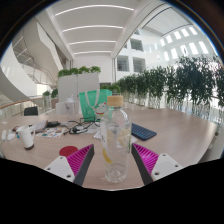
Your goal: Pour water
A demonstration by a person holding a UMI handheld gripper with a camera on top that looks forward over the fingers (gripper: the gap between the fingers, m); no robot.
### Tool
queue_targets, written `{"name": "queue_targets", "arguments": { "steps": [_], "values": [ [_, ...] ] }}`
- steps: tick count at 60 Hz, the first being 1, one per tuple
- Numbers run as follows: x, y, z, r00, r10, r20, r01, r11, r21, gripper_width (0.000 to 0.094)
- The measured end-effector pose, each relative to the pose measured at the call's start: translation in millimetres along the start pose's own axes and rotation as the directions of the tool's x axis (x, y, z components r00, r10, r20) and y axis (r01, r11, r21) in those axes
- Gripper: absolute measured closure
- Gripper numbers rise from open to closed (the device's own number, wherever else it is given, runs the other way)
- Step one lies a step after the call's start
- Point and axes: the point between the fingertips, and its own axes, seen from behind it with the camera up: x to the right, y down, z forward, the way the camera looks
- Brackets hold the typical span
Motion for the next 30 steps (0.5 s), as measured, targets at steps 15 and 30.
{"name": "queue_targets", "arguments": {
  "steps": [15,30],
  "values": [
    [20.1,-6.7,55.9,0.999,0.033,-0.040,-0.029,0.995,0.095,0.0423],
    [17.2,4.1,65.7,0.996,0.041,-0.078,-0.041,0.999,-0.002,0.0565]
  ]
}}
